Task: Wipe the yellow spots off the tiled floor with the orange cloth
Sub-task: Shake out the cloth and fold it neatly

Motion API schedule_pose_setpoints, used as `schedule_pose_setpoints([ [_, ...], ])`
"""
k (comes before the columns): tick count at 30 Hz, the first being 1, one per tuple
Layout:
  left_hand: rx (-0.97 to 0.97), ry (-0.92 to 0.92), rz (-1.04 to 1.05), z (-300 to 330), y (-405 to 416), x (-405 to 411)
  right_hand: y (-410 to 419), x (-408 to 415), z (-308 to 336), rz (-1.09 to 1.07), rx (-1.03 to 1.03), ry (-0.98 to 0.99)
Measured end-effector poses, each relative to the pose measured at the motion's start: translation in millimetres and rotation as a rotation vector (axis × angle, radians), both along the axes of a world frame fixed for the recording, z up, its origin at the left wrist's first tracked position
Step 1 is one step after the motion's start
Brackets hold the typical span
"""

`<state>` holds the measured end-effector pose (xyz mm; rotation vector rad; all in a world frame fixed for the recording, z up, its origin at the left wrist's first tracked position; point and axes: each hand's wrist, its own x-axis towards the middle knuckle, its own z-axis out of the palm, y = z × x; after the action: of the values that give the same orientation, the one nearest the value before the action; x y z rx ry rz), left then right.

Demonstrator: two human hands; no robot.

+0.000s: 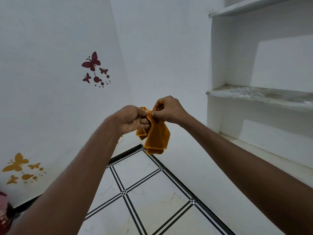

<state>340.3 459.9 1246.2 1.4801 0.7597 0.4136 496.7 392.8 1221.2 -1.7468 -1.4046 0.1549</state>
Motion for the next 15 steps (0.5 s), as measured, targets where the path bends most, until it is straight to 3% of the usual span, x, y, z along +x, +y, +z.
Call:
schedule_pose_setpoints([
  [7, 0.020, 0.016, 0.077, 5, -4, 0, -3, -9, 3, -0.016, 0.015, 0.038],
  [10, 0.107, 0.051, 0.202, 8, -3, -3, -9, 1, 11, -0.060, -0.006, 0.214],
  [15, 0.262, 0.092, 0.356, 17, 10, -20, -22, 31, 27, -0.199, 0.041, 0.684],
])
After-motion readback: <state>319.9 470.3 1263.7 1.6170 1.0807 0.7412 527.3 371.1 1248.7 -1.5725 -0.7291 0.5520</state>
